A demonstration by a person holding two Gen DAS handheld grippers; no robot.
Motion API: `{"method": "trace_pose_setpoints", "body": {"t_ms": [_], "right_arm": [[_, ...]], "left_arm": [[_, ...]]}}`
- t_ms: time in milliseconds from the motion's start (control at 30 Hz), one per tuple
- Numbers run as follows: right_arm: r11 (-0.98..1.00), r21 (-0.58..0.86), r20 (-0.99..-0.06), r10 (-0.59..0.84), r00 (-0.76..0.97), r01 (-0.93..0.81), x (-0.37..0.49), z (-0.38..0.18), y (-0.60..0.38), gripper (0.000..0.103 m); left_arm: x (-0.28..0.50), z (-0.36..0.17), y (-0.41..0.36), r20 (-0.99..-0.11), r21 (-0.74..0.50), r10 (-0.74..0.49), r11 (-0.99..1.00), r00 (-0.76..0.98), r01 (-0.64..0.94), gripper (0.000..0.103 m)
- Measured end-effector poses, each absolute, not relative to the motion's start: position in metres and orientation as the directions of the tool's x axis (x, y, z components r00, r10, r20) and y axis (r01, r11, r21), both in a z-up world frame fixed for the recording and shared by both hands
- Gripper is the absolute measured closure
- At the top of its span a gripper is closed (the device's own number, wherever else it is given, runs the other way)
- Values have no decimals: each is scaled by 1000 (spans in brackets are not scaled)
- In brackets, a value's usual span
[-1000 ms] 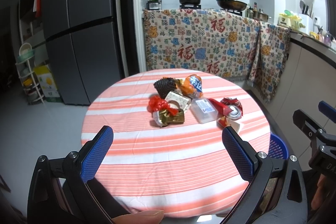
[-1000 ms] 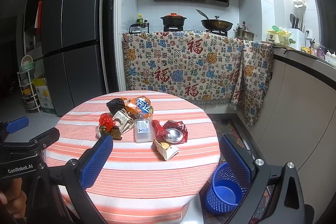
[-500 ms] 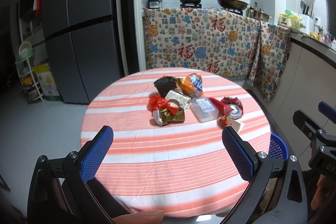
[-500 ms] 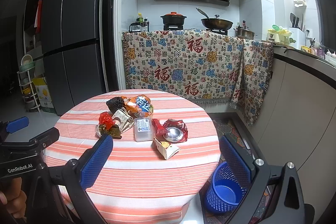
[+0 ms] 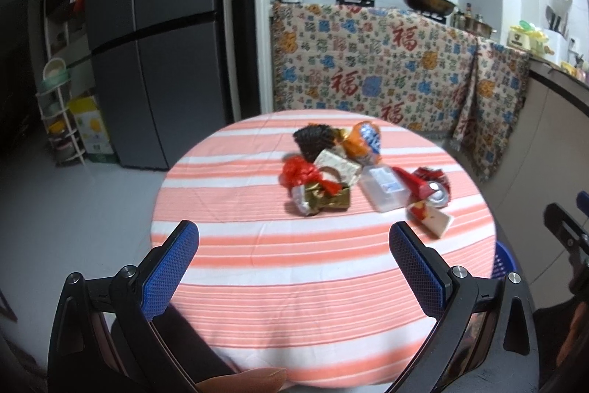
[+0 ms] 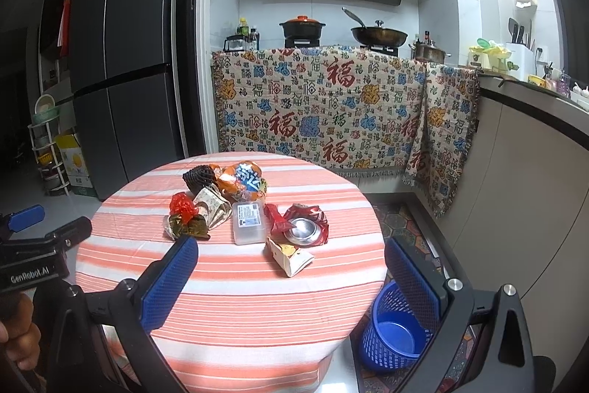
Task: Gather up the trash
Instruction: 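Grasp the gold foil wrapper with the left tool while the right tool grasps the white paper snack bag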
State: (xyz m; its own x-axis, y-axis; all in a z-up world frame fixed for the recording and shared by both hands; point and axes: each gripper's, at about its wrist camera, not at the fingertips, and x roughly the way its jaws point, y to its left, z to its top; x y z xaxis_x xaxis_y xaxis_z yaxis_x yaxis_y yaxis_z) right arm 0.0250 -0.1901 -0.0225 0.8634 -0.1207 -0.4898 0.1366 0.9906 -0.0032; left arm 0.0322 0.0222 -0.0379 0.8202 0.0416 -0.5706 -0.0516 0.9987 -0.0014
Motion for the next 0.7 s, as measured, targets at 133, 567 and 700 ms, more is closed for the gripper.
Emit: {"method": "trace_pose_setpoints", "body": {"t_ms": [133,567,700], "right_arm": [[990,2,-520,-117,846,138,37,-35,-193,0],[994,31,-710,-51,703,103,105,-134,-218,0],[997,-3,-776,-53,629,80,130,-169,-219,0]], "left_arm": [[53,-56,32,-609,-23,12,999,793,-32,0],[178,-147,33,-795,-3,-124,980,594,200,0],[215,-175,37,-842,-61,-186,965,506,254,0]]}}
